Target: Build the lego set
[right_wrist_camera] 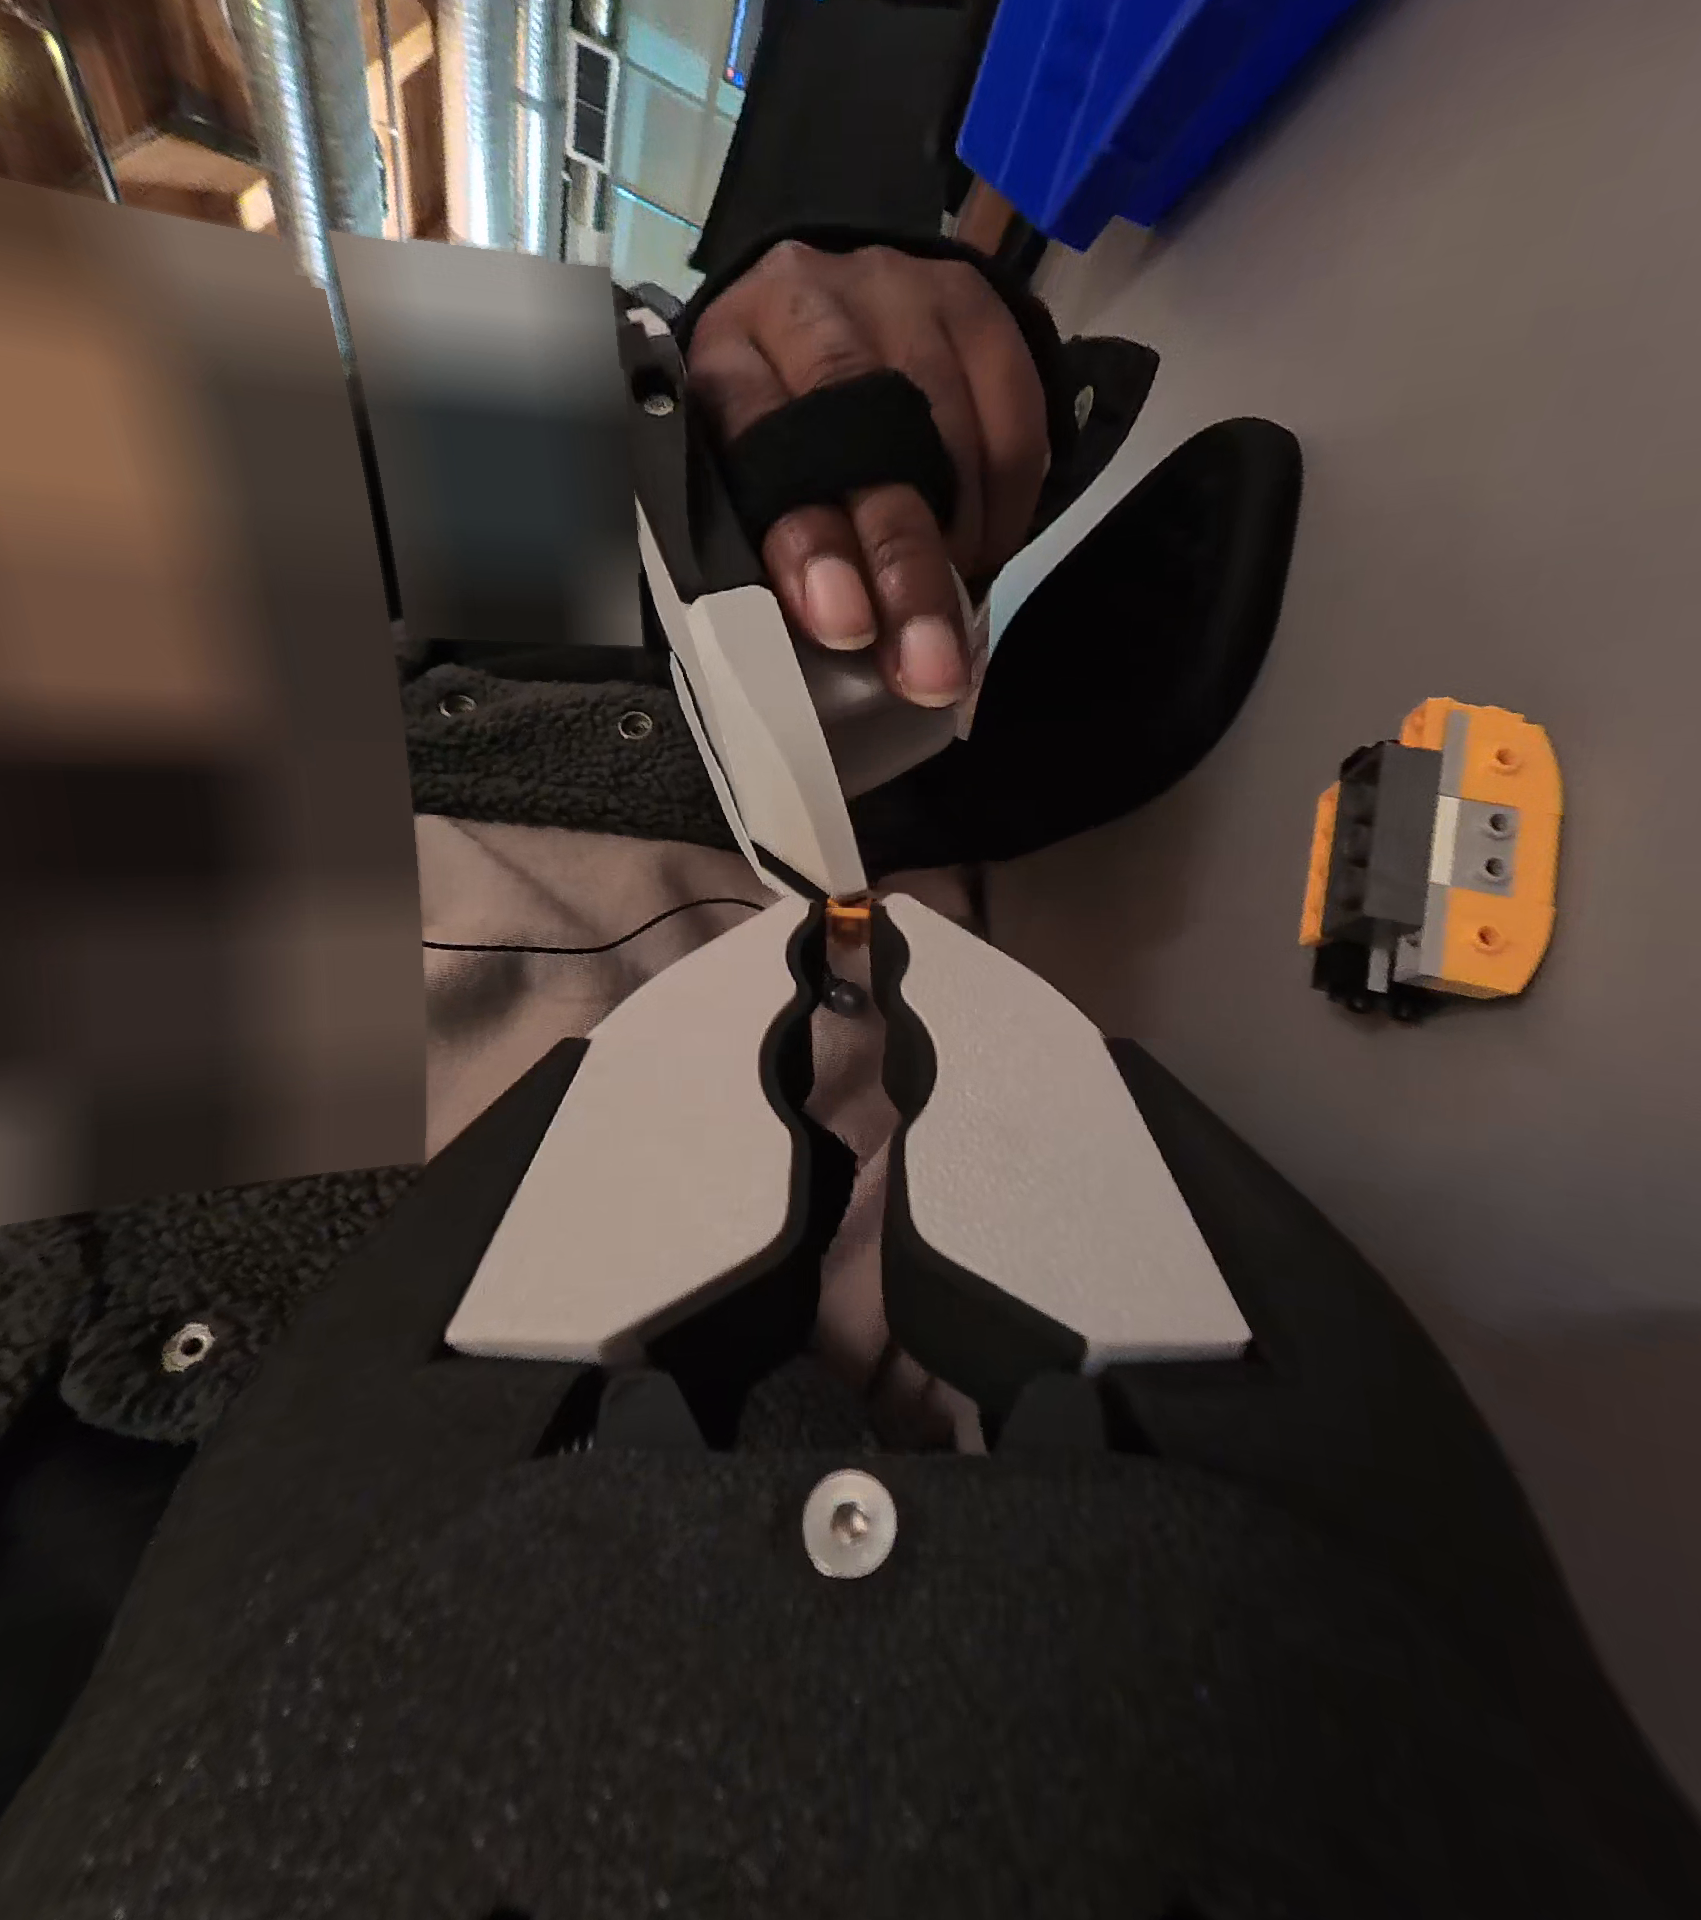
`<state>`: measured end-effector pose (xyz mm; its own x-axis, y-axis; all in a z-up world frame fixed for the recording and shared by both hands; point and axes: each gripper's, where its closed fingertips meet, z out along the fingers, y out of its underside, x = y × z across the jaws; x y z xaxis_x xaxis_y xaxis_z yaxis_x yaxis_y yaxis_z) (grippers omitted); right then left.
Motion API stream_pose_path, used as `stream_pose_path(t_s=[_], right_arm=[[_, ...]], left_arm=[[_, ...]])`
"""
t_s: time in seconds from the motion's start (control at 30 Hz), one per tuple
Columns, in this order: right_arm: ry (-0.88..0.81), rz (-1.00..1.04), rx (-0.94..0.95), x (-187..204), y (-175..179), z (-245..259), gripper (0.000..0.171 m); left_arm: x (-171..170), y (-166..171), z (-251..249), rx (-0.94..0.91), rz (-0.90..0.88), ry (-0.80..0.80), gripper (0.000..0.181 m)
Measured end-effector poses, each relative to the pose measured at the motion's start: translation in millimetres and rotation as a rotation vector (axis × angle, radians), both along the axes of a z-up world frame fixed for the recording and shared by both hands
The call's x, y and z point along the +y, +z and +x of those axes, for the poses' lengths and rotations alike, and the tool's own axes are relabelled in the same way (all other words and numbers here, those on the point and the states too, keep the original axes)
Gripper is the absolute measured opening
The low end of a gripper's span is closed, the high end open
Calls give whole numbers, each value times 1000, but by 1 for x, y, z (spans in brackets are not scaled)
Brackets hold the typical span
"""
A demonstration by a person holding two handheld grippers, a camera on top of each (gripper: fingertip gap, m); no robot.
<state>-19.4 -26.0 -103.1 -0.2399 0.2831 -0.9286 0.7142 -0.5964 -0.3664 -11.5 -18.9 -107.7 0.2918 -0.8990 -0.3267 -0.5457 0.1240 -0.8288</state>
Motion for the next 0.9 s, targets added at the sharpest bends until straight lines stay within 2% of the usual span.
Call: stream_pose_path(t_s=[0.17, 0.23, 0.33, 0.47, 0.57, 0.63, 0.73, 0.9], right_arm=[[-61, -28, 48, 3, 6, -4, 10], [-116, -7, 140, 13, 16, -3, 26], [-221, 391, 227, 28, 5, 1, 29], [-298, 892, 334, 27, 4, -1, 21], [-282, 1266, 438, 23, 4, -3, 15], [-244, 1476, 453, 23, -2, -3, 15], [-176, 1608, 465, 20, -10, -4, 15], [-119, 1626, 484, 17, -13, -8, 8]], left_arm=[[-1, 5, -3, -73, -48, 35, 5], [1, 7, -5, -157, -156, 58, 6], [6, 8, -11, -337, -447, 94, 4], [6, 12, -13, -593, -895, 62, 4], [10, 9, -13, -697, -1118, 50, 4], [9, 6, -11, -718, -1206, 31, 4], [6, 2, -7, -710, -1271, 16, 4], [7, -5, -6, -666, -1280, 30, 4]])
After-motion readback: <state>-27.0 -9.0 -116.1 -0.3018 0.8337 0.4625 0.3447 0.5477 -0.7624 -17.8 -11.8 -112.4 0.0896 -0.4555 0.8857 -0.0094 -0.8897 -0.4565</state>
